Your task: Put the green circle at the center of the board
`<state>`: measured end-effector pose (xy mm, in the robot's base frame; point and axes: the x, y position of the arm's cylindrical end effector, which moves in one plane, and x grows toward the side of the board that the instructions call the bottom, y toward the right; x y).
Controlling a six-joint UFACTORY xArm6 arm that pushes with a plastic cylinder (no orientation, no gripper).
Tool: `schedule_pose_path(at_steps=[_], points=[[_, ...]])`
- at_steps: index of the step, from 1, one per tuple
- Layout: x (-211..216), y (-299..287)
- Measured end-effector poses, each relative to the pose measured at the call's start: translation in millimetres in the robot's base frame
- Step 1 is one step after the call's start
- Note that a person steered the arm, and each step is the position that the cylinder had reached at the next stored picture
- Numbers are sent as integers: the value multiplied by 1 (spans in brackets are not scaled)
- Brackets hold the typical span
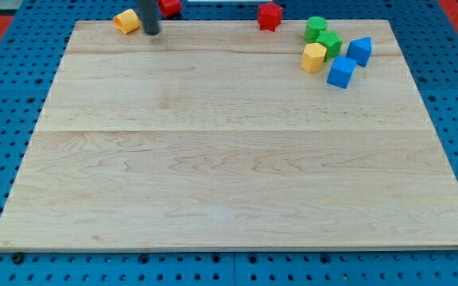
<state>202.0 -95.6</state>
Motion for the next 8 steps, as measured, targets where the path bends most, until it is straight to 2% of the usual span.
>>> schedule_pose_path(at_steps=[2, 3, 4, 5, 6, 7, 8], points=[[-8, 70], [78, 124], [176, 202], [154, 325], [58, 422], [1, 352], [-10, 321]])
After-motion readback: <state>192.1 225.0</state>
